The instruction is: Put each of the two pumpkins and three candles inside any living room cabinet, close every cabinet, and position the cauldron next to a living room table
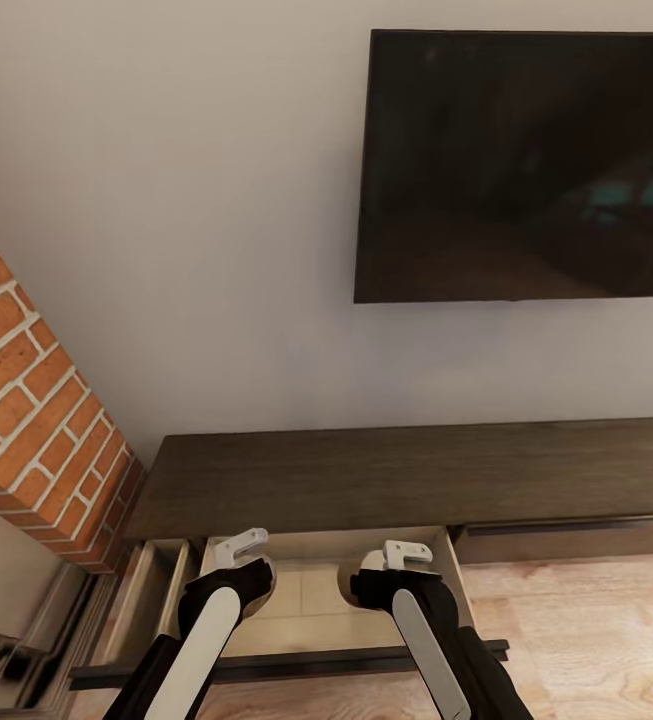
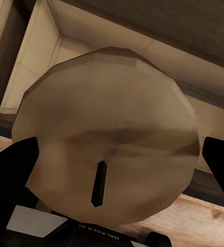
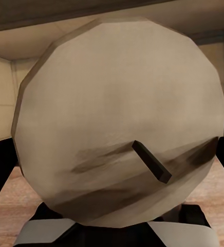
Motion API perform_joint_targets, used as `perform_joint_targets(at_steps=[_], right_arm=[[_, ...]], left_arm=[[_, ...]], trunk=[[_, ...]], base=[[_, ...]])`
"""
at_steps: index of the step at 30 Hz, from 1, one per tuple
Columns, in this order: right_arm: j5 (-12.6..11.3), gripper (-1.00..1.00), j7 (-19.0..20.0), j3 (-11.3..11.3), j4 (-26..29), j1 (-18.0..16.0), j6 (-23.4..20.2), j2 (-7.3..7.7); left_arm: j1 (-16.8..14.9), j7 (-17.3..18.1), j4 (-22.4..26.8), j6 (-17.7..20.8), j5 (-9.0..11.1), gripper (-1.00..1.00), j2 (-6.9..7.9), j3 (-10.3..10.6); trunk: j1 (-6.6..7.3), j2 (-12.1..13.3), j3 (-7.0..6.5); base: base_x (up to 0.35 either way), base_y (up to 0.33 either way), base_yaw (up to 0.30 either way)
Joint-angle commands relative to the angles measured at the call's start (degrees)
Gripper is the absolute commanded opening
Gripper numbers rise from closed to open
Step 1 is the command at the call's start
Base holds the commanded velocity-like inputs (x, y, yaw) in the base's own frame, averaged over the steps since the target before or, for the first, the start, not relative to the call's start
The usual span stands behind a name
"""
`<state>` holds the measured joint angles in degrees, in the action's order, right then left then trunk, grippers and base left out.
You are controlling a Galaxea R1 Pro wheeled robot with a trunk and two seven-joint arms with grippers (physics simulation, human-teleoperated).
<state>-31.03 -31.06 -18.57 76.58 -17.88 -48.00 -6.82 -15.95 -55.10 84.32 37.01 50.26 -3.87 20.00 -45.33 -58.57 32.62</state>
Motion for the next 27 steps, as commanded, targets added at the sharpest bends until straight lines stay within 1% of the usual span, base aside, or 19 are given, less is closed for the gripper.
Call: perform_joint_targets(at_steps=[1,27], right_arm=[[-0.6,-1.00,-0.6,-0.1,0.1,0.0,-0.1,-0.02],[-0.7,-1.00,-0.4,-0.1,0.1,0.0,-0.1,0.04]], left_arm=[[0.0,-0.4,0.1,0.2,0.4,-1.00,0.00,0.0],[0.0,-0.2,0.1,0.3,0.5,-1.00,0.09,0.2]], trunk=[[-0.23,-0.5,0.24],[-5.94,-10.9,4.91]], base=[[0.000,0.000,0.000],[0.000,0.000,0.000]])
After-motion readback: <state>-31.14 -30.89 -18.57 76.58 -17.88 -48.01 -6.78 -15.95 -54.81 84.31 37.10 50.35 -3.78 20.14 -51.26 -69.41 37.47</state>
